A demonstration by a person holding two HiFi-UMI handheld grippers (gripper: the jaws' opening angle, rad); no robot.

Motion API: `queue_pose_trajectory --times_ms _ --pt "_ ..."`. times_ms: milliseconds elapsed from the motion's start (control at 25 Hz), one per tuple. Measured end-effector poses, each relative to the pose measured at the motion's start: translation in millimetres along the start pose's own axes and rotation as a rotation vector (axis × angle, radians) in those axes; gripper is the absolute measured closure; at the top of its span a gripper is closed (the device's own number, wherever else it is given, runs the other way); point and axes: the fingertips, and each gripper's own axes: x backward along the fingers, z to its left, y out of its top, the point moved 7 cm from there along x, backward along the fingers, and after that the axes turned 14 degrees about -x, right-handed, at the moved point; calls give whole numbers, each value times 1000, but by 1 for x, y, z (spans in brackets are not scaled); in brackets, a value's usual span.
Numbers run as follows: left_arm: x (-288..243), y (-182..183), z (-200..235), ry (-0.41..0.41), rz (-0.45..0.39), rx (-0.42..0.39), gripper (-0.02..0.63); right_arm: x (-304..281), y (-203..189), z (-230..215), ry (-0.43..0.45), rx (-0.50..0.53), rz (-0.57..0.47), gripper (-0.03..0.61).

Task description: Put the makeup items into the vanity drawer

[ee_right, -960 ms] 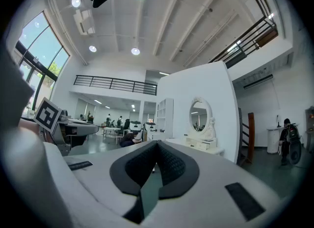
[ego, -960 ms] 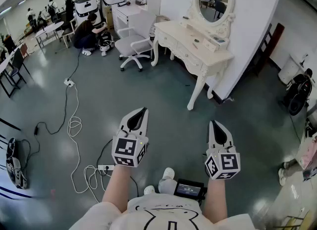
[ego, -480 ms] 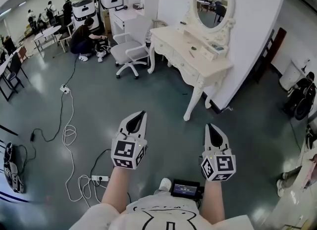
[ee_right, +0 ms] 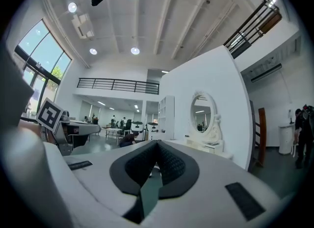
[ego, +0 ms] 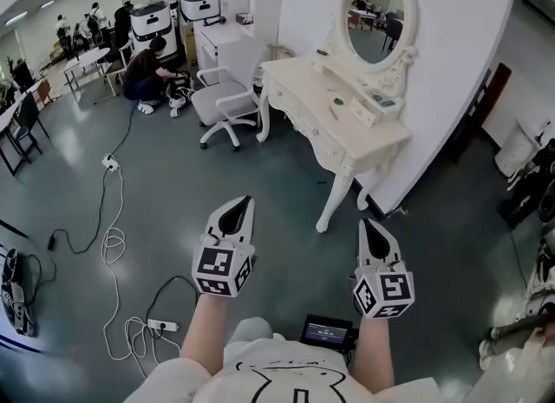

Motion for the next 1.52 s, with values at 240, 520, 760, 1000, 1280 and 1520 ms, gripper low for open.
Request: queue_pose_trajectory --times_ms 240,520,760,1000,1280,1520 --pt "-45 -3 4 1 5 0 583 -35 2 -29 3 -19 0 568" --pt "-123 -16 24 -25 5 -4 583 -97 -4 -65 -15 -32 11 568" --pt "-211 -26 66 -44 1 -4 583 -182 0 -93 -43 -26 2 568" --pt "-305 -31 113 -82 -9 -17 583 -277 10 -118 -74 -32 -17 568" --pt "-397 -43 158 -106 -12 5 583 -373 15 -143 -107 -19 -19 568" --pt "-449 -63 177 -110 12 27 583 -424 8 -169 -125 -15 15 568"
